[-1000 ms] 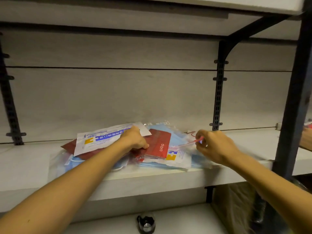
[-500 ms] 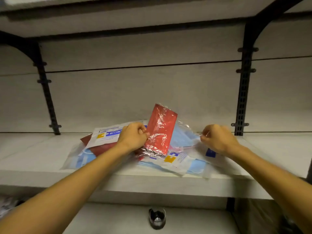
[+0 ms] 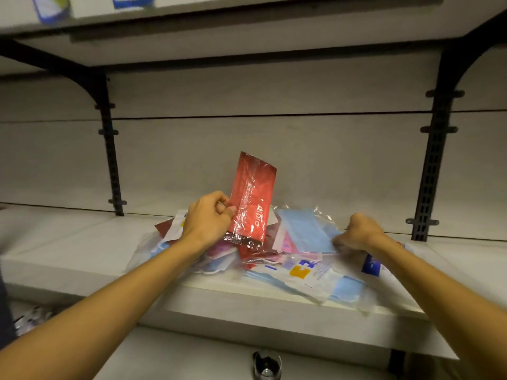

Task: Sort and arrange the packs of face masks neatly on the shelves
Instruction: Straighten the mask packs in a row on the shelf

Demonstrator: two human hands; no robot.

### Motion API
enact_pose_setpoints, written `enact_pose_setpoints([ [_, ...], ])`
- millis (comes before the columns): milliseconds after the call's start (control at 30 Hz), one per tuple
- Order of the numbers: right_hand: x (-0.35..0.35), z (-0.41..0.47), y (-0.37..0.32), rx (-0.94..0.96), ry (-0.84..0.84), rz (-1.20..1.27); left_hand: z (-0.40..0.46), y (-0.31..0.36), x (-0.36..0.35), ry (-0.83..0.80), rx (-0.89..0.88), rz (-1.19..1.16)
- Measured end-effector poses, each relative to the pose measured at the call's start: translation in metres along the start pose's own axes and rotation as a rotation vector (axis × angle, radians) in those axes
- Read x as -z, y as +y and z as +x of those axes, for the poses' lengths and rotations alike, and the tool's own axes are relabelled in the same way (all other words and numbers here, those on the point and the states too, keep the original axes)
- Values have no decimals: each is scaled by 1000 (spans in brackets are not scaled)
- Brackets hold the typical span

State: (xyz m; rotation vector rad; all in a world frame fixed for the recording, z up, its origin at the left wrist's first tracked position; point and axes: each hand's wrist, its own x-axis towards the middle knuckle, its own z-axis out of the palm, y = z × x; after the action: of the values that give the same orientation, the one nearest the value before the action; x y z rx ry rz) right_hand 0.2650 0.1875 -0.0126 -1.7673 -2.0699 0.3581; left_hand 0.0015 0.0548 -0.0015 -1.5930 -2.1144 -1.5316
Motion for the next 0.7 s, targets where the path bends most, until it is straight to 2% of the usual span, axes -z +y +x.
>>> enact_pose_setpoints([
  [167,16,3,0,-49,-50,8,9,0,-4,-19,-46,-1],
  [367,28,3,4,-84,1,133,21,9,-17,-32,-66,-9],
  [567,36,-4,13,-196,-178,291,19,18,-28,-63,-95,-21],
  [700,41,-8,19,-142,-189,290,14,24,-28,-66,-92,-27],
])
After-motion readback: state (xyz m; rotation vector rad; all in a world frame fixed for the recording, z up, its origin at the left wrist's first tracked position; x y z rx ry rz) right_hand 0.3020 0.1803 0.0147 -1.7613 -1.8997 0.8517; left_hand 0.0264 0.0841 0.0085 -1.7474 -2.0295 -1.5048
